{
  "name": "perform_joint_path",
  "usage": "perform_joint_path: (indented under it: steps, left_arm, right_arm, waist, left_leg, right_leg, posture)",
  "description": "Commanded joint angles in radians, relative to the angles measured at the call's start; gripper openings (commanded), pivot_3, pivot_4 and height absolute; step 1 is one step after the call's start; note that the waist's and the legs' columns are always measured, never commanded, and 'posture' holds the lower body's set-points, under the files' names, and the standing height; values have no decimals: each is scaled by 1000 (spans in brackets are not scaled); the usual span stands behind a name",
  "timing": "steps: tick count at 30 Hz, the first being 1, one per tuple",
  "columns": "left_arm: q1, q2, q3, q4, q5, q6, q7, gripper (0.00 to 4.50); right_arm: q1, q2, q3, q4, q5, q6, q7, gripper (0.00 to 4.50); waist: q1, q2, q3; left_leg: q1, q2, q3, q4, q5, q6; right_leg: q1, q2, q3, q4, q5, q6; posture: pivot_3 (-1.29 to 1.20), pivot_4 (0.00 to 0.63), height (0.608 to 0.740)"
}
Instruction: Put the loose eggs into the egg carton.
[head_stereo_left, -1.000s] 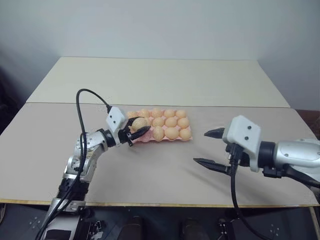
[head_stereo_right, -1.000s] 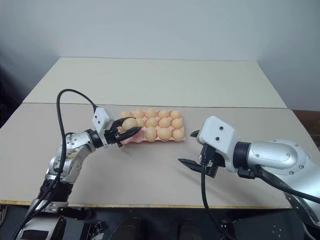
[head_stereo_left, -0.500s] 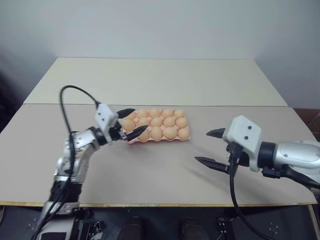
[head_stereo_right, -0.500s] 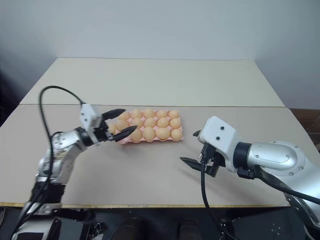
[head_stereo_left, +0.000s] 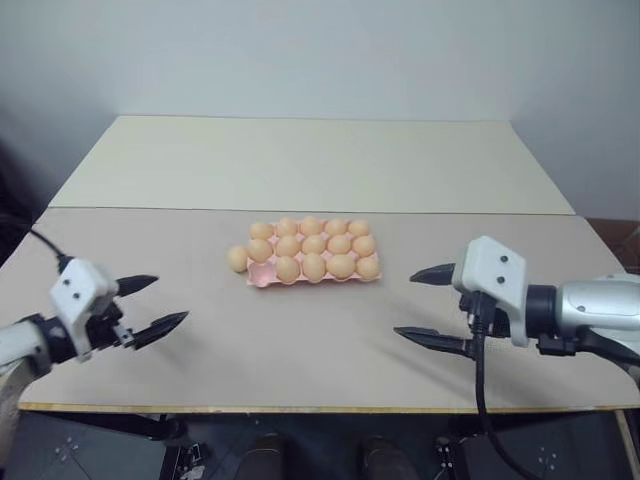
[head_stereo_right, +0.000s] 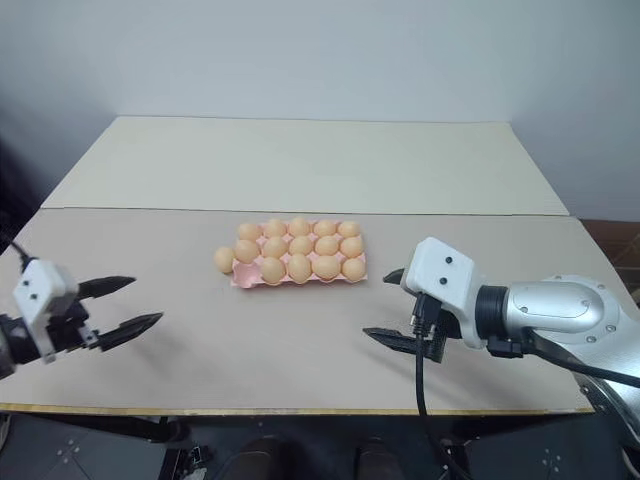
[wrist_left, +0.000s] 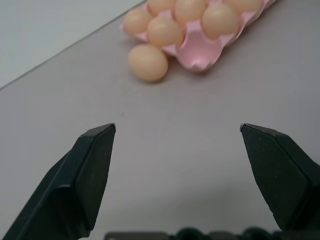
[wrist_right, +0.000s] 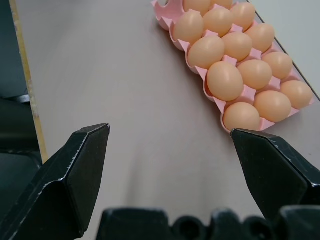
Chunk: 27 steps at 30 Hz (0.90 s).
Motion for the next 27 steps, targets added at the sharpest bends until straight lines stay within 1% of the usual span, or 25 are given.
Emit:
perform_joint_path:
  steps: [1,6,10,12,14,16,20,22,27]
  left_arm:
    - [31,12,69,-37,10,-19,-6,4345]
    - [35,-4,77,-61,4,-11,25,4345]
    - [3,-29,22,-50,35,-45,67,4345]
    - [-62,-66,-55,5,76,-74,120,4345]
    - [-127,-107,-128,75,133,-160,145,4345]
    - [-213,-164,-198,151,169,-207,185,4345]
    - [-302,-209,-282,261,229,-284,212,4345]
    - [-362,-226,-346,351,276,-345,216,4345]
    - [-492,-277,-413,518,335,-440,263,4345]
  right_arm:
    - [-23,-13,11,15,-17,-51,28,4500]
    - [-34,-25,31,39,-32,-72,56,4500]
    - [-42,-38,37,52,-43,-75,69,4500]
    - [-42,-43,38,55,-49,-69,67,4500]
    - [-43,-44,38,56,-49,-64,68,4500]
    - [-43,-48,36,54,-47,-62,70,4500]
    - [-41,-57,30,47,-47,-57,63,4500]
    - [-33,-59,9,41,-43,-38,44,4500]
    - [-9,-53,-25,22,-29,-7,9,4500]
  waist:
    - [0,0,0]
    - [1,0,0]
    - [2,0,0]
    - [7,0,0]
    - [10,0,0]
    - [10,0,0]
    - [13,-1,-1]
    - [13,-1,-1]
    - [15,-1,-1]
  left_leg:
    - [0,0,0,0,0,0]
    - [0,0,0,0,0,0]
    - [0,0,0,-1,0,0]
    - [0,0,0,0,0,0]
    - [0,-1,0,0,0,0]
    - [0,-1,1,0,0,0]
    - [-1,-2,1,0,0,0]
    - [-2,-2,1,0,0,0]
    - [-2,-2,1,1,0,0]
  right_leg:
    - [0,0,0,0,0,0]
    - [0,-1,0,0,0,0]
    - [0,0,0,0,0,0]
    - [0,-1,0,0,0,0]
    - [1,-1,0,0,0,0]
    - [0,-1,1,0,0,0]
    - [-1,0,0,0,0,0]
    - [-2,-1,1,0,0,0]
    - [-1,-1,1,1,0,0]
  posture:
    - [0,150,740]
    - [0,150,740]
    - [0,150,740]
    - [0,150,740]
    - [0,150,740]
    - [0,150,740]
    - [0,150,740]
    - [0,150,740]
    - [0,150,740]
